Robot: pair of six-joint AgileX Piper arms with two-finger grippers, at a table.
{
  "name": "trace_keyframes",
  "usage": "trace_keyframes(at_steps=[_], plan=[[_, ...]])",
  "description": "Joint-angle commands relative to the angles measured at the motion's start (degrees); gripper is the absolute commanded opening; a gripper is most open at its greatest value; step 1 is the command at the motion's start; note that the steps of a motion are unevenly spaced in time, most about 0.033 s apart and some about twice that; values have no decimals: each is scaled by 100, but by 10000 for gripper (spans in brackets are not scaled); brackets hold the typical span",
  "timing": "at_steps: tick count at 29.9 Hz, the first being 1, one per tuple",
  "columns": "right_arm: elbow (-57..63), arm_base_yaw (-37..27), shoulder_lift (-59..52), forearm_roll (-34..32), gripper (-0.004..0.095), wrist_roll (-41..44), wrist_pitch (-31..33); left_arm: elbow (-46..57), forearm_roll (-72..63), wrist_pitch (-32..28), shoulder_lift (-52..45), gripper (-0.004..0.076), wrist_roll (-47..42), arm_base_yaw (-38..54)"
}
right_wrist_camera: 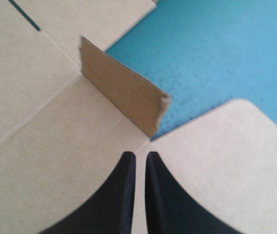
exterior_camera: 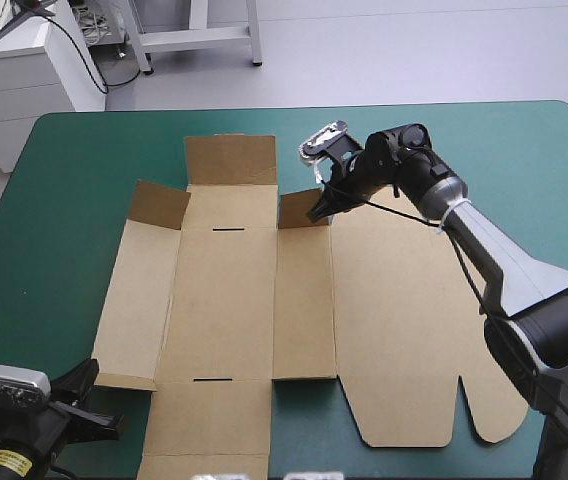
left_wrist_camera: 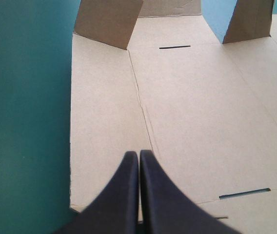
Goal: Fold the box
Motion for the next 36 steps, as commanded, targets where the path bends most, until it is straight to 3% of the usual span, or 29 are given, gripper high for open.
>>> trace_keyframes(at_steps=[1, 4, 12, 14, 19, 21, 28, 36], plan=[[-143, -5, -438, -652, 3, 1315, 110, -126, -60, -441, 93, -8, 4, -25], [-8, -5, -612, -1073, 3, 1964, 170, -106, -35, -480, 93, -8, 4, -25], [1735, -5, -1768, -1116, -3, 2105, -648, -106, -35, -480, 93, 32, 4, -25], [2323, -5, -2191, -1116, -4, 2105, -969, -106, -35, -480, 93, 115, 7, -25], [3572, -5, -3243, -1075, -4, 2105, -1362, -106, -35, -492, 93, 428, 7, -25], [4019, -5, -3671, -1036, -4, 2166, -1437, -106, -128, -492, 93, 487, -35, -25], [5566, -5, -5327, -948, -4, 2488, -1822, -336, -90, -709, 372, 494, -55, -25], [6568, -5, -6780, -914, -4, 2533, -1836, -1616, 18, -475, 1890, 494, 17, -25]])
